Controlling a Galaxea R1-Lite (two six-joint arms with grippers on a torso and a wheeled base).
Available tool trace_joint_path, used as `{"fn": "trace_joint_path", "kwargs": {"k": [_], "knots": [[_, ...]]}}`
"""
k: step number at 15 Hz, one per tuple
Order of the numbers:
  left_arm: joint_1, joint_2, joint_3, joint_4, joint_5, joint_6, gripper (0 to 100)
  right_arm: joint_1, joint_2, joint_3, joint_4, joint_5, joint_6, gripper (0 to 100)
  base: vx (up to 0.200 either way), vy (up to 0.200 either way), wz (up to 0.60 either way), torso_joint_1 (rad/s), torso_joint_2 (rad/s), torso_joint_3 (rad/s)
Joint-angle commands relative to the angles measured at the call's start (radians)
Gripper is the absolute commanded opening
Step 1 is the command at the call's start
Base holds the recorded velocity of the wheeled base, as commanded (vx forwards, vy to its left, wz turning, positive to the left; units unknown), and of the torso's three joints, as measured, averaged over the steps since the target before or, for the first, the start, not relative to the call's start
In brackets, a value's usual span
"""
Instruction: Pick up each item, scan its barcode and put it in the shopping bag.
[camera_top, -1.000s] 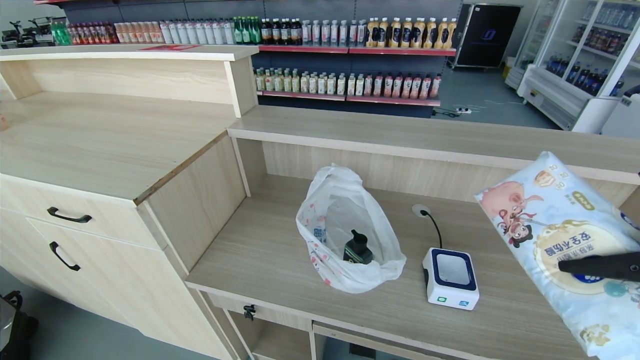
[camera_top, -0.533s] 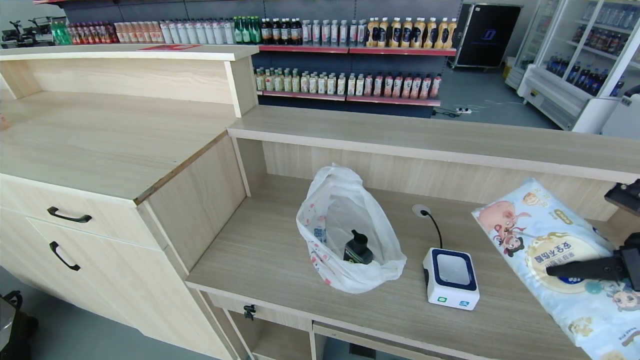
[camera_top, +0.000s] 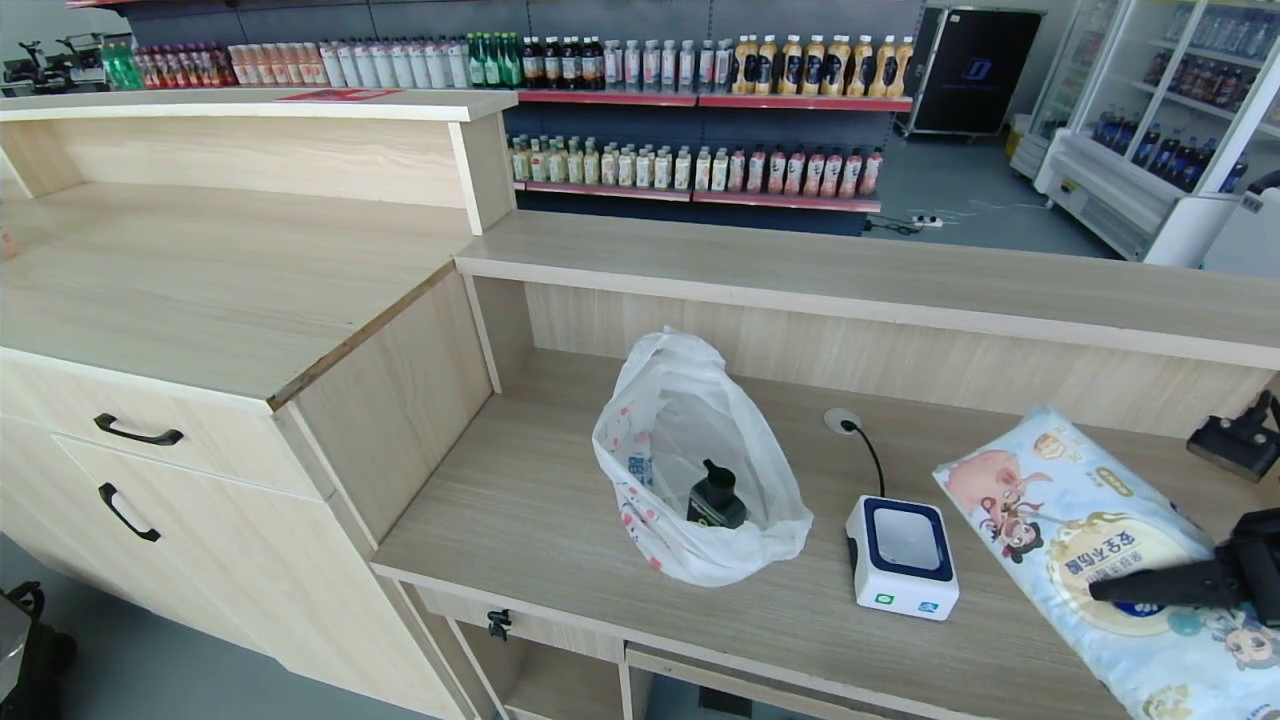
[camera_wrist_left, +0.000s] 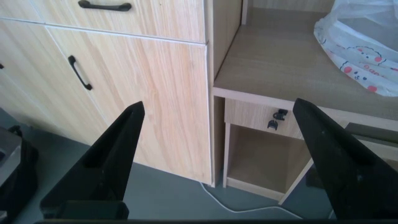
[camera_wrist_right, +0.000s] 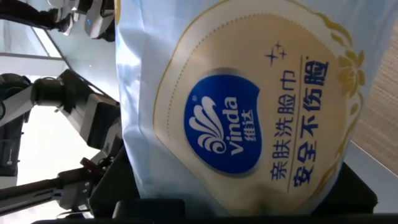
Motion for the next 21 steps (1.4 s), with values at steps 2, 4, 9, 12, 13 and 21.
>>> {"fn": "trace_joint_path", "kwargs": {"k": [2, 4, 9, 12, 13, 21], "knots": [[0.0, 0.0, 0.0, 0.0, 0.001, 0.0, 100, -0.002, 0.11, -0.008, -0.042, 0.006, -0.037, 0, 0.0, 0.0, 0.0, 0.0, 0.0, 0.0], [0.0, 0.0, 0.0, 0.0, 0.001, 0.0, 100, -0.014, 0.122, -0.006, -0.047, 0.006, -0.037, 0, 0.0, 0.0, 0.0, 0.0, 0.0, 0.0], [0.0, 0.0, 0.0, 0.0, 0.001, 0.0, 100, -0.013, 0.134, 0.009, -0.047, 0.023, -0.045, 0, 0.0, 0.0, 0.0, 0.0, 0.0, 0.0], [0.0, 0.0, 0.0, 0.0, 0.001, 0.0, 100, -0.016, 0.162, 0.004, -0.047, 0.025, -0.063, 0, 0.0, 0.0, 0.0, 0.0, 0.0, 0.0], [0.0, 0.0, 0.0, 0.0, 0.001, 0.0, 100, -0.02, 0.173, 0.007, -0.045, 0.023, -0.086, 0, 0.0, 0.0, 0.0, 0.0, 0.0, 0.0], [0.0, 0.0, 0.0, 0.0, 0.001, 0.0, 100, -0.013, 0.188, -0.006, -0.049, 0.057, -0.094, 0, 0.0, 0.0, 0.0, 0.0, 0.0, 0.0]]}}
